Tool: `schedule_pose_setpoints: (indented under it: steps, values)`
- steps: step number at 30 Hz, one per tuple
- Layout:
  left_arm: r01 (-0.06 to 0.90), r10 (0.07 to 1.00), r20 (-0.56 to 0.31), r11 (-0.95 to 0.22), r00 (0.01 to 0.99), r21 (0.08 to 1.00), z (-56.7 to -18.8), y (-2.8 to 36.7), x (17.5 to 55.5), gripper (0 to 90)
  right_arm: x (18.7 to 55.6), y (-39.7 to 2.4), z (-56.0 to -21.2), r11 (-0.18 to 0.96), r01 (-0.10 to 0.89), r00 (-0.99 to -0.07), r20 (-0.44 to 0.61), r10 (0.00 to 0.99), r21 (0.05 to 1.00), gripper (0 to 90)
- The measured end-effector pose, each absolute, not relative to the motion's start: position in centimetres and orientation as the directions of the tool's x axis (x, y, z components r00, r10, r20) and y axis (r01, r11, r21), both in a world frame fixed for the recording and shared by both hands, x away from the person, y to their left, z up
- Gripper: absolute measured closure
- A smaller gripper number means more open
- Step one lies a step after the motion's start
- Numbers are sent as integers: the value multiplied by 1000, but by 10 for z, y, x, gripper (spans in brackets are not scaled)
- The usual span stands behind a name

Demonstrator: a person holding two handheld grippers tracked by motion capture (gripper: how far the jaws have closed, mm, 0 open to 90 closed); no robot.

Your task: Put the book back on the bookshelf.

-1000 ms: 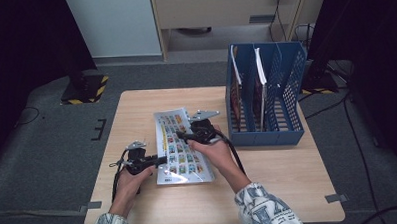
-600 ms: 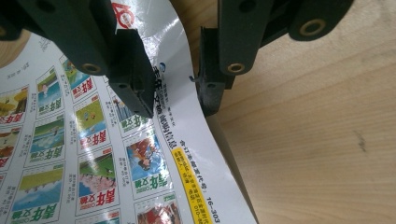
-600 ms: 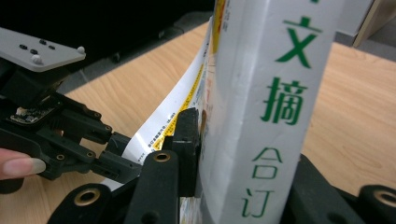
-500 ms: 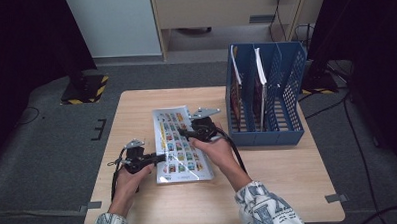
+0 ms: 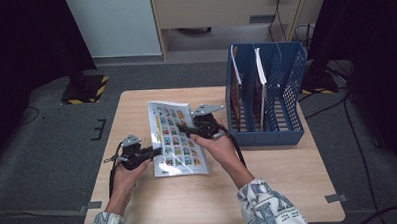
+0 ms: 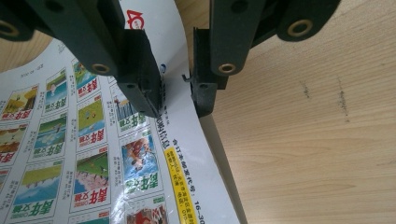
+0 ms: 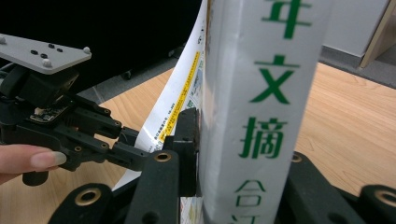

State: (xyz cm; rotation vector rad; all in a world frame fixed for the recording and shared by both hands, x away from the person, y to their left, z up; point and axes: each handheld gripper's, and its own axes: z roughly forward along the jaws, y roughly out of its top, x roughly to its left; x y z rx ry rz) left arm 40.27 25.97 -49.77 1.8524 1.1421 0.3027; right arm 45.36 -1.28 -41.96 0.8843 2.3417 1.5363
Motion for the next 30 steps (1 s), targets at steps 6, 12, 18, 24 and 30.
schedule_pose_setpoints:
  steps: [6, 12, 18, 24, 30]
  values:
    - [585, 807, -239, -156, 539, 796, -498, 259, 401, 724, 452, -12, -419, 293, 367, -809, 149, 568, 883, 674]
    - [584, 807, -235, -160, 542, 796, -497, 259, 401, 724, 454, -7, -424, 313, 366, -809, 134, 572, 876, 664]
    - [585, 808, -237, -157, 539, 796, -497, 259, 402, 724, 456, -6, -424, 323, 363, -807, 122, 578, 874, 720]
    - [540, 827, -199, -144, 526, 829, -486, 262, 404, 735, 459, -10, -421, 277, 343, -796, 121, 593, 897, 730]
    - [497, 845, -154, -147, 513, 855, -479, 266, 408, 745, 456, -7, -414, 261, 279, -815, 84, 573, 924, 730]
